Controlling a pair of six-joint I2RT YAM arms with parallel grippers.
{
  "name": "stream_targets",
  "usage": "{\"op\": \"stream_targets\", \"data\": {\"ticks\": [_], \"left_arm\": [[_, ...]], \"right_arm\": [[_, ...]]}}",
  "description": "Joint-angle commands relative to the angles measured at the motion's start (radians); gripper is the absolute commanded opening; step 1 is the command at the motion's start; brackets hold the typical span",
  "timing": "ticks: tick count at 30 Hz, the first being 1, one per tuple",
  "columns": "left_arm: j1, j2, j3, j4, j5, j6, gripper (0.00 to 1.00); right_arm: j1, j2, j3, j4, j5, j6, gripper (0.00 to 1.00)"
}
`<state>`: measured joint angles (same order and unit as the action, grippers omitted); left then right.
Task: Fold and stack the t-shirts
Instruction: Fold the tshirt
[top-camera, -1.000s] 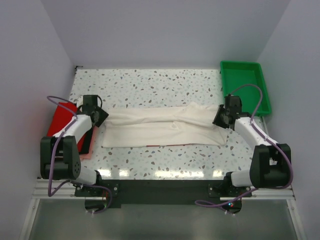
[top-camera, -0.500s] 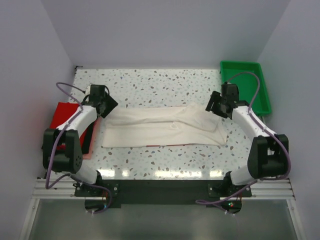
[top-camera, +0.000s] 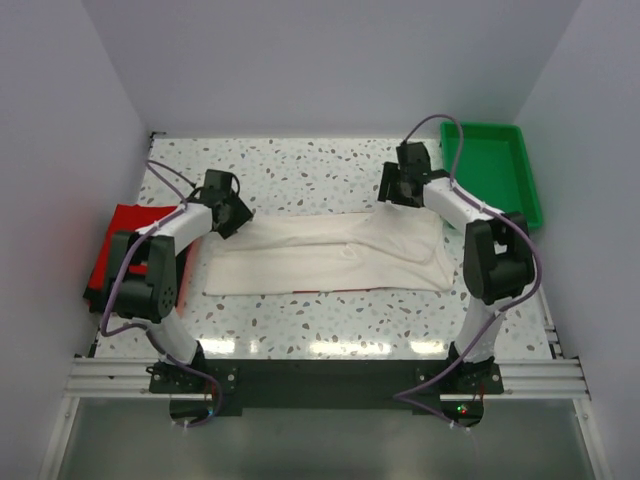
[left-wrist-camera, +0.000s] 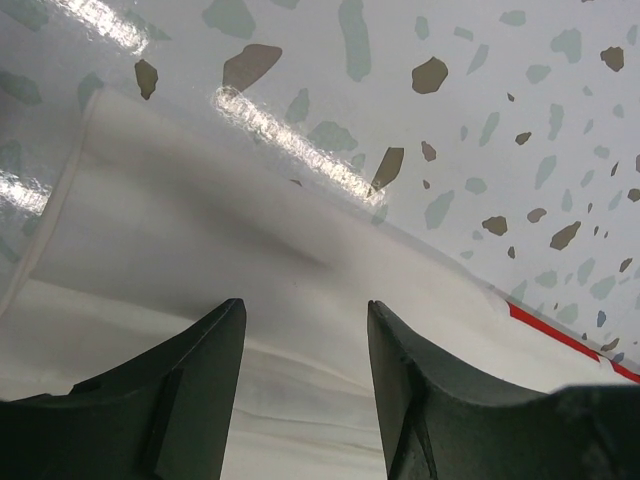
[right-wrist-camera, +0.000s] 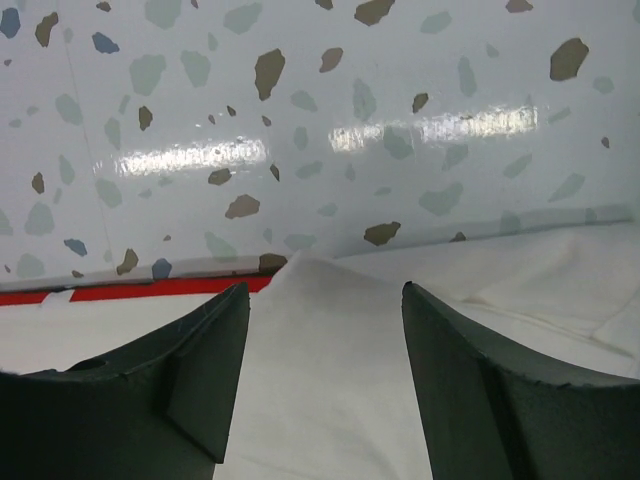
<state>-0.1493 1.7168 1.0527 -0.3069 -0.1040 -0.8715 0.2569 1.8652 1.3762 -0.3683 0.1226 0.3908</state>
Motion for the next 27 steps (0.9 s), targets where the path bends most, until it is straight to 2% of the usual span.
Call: {"op": "stream_targets", "data": {"ticks": [1, 9, 13, 19, 20, 21, 24, 27], "left_arm": [[-0.010, 0.006, -0.005, 0.025, -0.002, 0.016, 0.56], [-0.010, 0.010, -0.016, 0.032, 0.003, 0.012, 0.56], [-0.010, 0.012, -0.016, 0.029, 0.000, 0.014, 0.55], [-0.010, 0.015, -0.019, 0.026, 0.003, 0.014, 0.55], [-0.010, 0.014, -0.020, 0.025, 0.004, 0.012, 0.55], [-0.010, 0.013, -0.023, 0.025, 0.004, 0.012, 0.55], [-0.010, 0.009, -0.036, 0.023, 0.006, 0.008, 0.55], [-0.010, 0.003, -0.048, 0.023, 0.006, 0.003, 0.55]], "right_arm": [[0.012, 0.058, 0.083, 0.025, 0.068, -0.036, 0.66], [0.062, 0.141, 0.158, -0.020, 0.117, -0.049, 0.66], [0.081, 0.154, 0.156, -0.038, 0.152, -0.047, 0.61], [0.085, 0.111, 0.115, -0.040, 0.163, -0.027, 0.29], [0.085, 0.095, 0.109, -0.043, 0.160, -0.024, 0.19], [0.087, 0.088, 0.103, -0.044, 0.158, -0.021, 0.14], [0.087, 0.046, 0.070, -0.041, 0.143, -0.015, 0.02], [0.087, 0.006, 0.037, -0.038, 0.127, -0.007, 0.00]]}}
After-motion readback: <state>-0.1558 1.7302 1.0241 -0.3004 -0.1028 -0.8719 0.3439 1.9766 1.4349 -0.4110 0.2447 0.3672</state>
